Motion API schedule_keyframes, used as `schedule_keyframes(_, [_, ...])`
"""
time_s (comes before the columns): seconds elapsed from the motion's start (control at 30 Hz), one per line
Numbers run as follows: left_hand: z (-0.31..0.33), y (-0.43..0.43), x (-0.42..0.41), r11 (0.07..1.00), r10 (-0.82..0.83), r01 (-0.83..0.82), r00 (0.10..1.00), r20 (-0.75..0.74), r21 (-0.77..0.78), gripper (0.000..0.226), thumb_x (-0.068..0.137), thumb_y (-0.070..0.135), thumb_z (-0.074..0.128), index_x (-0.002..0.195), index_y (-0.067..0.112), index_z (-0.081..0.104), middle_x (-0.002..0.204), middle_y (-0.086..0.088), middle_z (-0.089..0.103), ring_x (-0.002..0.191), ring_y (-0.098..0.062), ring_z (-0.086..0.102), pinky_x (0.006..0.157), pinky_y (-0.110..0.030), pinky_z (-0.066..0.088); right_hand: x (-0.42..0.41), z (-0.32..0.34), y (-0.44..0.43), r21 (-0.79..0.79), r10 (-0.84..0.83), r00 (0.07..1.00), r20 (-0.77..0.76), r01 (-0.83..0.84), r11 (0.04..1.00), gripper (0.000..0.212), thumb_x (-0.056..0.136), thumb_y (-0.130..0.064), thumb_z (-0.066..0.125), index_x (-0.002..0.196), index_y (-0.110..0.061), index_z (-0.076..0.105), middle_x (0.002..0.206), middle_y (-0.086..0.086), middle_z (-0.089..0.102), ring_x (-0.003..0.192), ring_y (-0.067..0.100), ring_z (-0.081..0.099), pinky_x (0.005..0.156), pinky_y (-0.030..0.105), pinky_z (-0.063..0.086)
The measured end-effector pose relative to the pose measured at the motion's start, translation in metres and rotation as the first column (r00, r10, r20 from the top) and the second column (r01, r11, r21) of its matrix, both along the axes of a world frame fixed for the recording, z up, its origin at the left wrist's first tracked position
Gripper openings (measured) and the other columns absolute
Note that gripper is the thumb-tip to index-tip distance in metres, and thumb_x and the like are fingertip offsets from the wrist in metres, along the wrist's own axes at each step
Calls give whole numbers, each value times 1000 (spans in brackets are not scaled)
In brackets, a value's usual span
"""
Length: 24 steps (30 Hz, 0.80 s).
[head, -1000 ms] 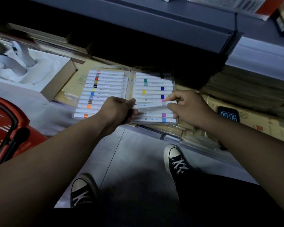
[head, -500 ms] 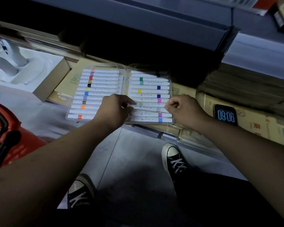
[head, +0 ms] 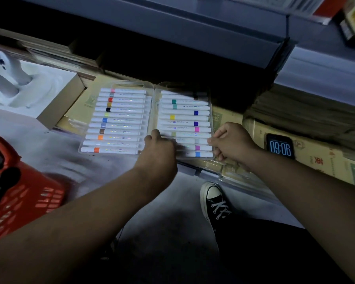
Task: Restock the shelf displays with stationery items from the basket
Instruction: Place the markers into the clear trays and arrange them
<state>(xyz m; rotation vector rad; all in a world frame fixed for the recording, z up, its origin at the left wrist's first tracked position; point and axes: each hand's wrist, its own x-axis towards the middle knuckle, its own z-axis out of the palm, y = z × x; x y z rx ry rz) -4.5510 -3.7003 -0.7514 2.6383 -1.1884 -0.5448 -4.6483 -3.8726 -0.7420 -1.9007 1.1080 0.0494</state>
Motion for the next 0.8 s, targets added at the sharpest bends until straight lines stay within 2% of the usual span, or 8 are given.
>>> schedule_keyframes(0.1, [4, 0, -3, 999, 18, -18, 1000, 14, 43, 27, 92, 17, 49, 114, 14, 65, 115, -18, 47, 110, -36, 42, 93, -37, 41, 0, -2, -1, -5, 3, 1000, -17, -3, 1000, 13, 94, -11, 69, 88, -7, 59, 65, 14, 68, 45, 20, 58, 47, 27, 46])
schedule_keyframes(0.2, [5, 1, 10, 987, 144, -151, 984, -106, -59, 33, 82, 21, 52, 107, 16, 74, 109, -14, 65, 104, -35, 56, 92, -36, 51, 0, 0, -1, -17, 22, 999, -39, -22, 1000, 11, 95, -14, 68, 92, -6, 62, 66, 13, 68, 49, 20, 61, 50, 30, 51])
schedule_keyframes(0.27, [8, 3, 14, 954, 245, -274, 947, -206, -124, 27, 79, 12, 57, 98, 11, 75, 98, -13, 72, 95, -31, 66, 80, -31, 55, -1, 2, -1, -25, 56, 997, -58, -58, 998, 8, 97, -14, 64, 94, -7, 62, 68, 12, 68, 52, 20, 63, 52, 29, 53])
schedule_keyframes(0.4, [15, 5, 14, 899, 336, -400, 890, -307, -177, 38, 81, 3, 57, 114, 17, 69, 106, -11, 67, 87, -25, 65, 70, -25, 47, -2, 3, 0, -54, 123, 989, -76, -127, 990, 9, 100, -9, 52, 98, -7, 61, 73, 13, 70, 58, 22, 66, 61, 35, 58])
schedule_keyframes(0.57, [14, 3, 18, 897, 316, -400, 878, -360, -188, 49, 84, 1, 62, 128, 22, 60, 113, -9, 62, 86, -19, 61, 60, -25, 47, -2, 1, -1, -78, 161, 982, -99, -169, 982, 12, 98, -5, 42, 99, -7, 54, 68, 18, 69, 59, 30, 69, 61, 38, 57])
schedule_keyframes(0.63, [12, 1, 16, 891, 320, -412, 869, -378, -192, 61, 84, 5, 71, 139, 20, 50, 124, -9, 58, 100, -22, 58, 67, -27, 47, 0, 2, -1, -75, 165, 981, -104, -173, 982, 12, 98, -5, 42, 99, -6, 54, 66, 17, 68, 60, 32, 70, 60, 38, 57])
schedule_keyframes(0.7, [11, -2, 16, 877, 337, -433, 863, -376, -208, 70, 82, 10, 77, 143, 18, 44, 129, -10, 58, 110, -26, 58, 81, -35, 52, 1, 3, -2, -68, 166, 980, -111, -174, 982, 11, 98, -5, 43, 98, -6, 54, 66, 17, 67, 64, 35, 71, 61, 39, 57])
schedule_keyframes(0.8, [12, -4, 18, 867, 347, -438, 873, -343, -238, 73, 81, 12, 79, 145, 17, 43, 138, -9, 51, 110, -22, 54, 86, -33, 47, 1, 4, -1, -62, 155, 982, -111, -163, 985, 9, 98, -7, 44, 99, -7, 53, 65, 15, 67, 64, 34, 71, 64, 41, 59])
